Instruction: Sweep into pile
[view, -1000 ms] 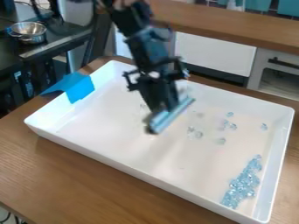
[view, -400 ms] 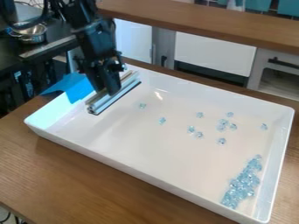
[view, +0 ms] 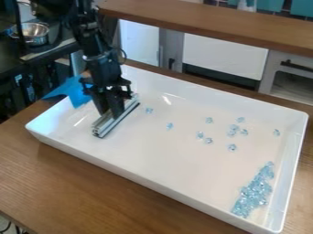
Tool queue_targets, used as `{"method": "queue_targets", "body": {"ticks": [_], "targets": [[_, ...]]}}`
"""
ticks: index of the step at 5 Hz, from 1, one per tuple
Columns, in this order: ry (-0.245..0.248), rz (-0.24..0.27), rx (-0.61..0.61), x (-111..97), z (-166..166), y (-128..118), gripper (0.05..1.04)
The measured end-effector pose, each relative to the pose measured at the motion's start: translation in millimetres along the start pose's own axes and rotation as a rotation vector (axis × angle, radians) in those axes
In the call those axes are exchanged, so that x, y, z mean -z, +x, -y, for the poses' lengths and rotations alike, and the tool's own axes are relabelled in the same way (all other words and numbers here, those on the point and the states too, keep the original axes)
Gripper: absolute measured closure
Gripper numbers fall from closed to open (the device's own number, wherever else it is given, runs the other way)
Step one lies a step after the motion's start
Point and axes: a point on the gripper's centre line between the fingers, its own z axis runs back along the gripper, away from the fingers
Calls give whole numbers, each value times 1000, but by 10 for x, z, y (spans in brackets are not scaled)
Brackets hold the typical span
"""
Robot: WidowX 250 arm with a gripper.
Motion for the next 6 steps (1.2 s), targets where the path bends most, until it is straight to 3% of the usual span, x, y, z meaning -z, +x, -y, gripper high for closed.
{"method": "queue_targets", "body": {"ticks": [1, 2, 3, 4, 6], "targets": [[33, -7, 2, 43, 87, 51, 758], [32, -17, -1, 74, 205, 55, 758], [8, -36, -6, 100, 367, 36, 758], [-30, -79, 29, 169, 784, 7, 758], [-45, -92, 15, 194, 1135, 84, 758]]}}
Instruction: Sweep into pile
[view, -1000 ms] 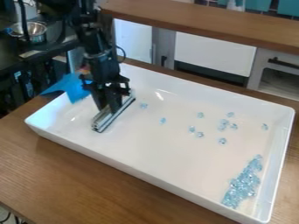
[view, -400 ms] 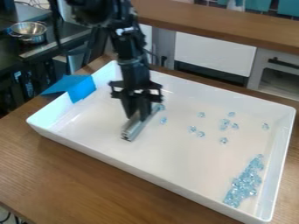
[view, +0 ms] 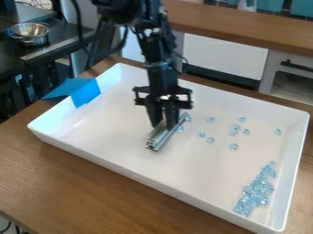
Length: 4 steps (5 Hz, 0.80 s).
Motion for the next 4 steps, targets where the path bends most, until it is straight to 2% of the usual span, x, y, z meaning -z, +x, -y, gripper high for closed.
{"method": "queue_targets", "body": {"ticks": [2, 3, 4], "targets": [[3, 19, -28, 42, 206, 185, 758], [14, 12, 1, 99, 293, 268, 758], [-2, -33, 86, 117, 327, 306, 758]]}}
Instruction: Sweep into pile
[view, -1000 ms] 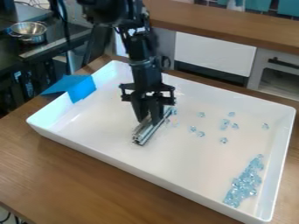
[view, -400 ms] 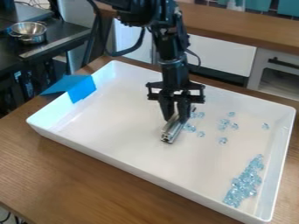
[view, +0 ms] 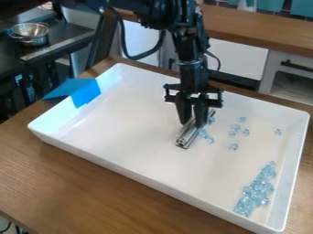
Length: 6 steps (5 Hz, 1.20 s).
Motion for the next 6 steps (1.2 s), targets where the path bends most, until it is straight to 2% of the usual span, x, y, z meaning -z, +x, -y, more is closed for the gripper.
{"method": "queue_targets", "body": {"ticks": [1, 2, 3, 5, 6], "targets": [[-30, -33, 182, 21, 104, -13, 758], [-72, -72, 351, 75, 381, -93, 758], [-101, -103, 472, 108, 583, -172, 758], [-119, -155, 603, 190, 705, -363, 758], [-113, -157, 626, 202, 736, -449, 758]]}}
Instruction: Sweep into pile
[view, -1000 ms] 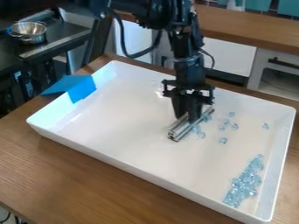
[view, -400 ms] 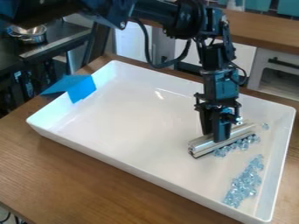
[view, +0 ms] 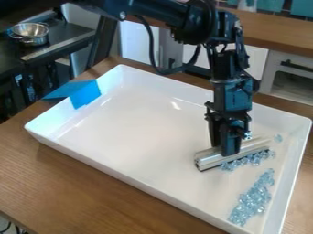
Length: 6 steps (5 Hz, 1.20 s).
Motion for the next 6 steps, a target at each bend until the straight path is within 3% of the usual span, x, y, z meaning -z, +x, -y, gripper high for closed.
{"method": "queue_targets", "body": {"ticks": [2, 4, 5, 6], "targets": [[-40, 52, -110, -72, -52, -8, 758], [-75, 270, -316, -1029, -522, -291, 758], [-104, 267, -361, -1115, -622, -453, 758], [-68, 239, -444, -1051, -675, -488, 758]]}}
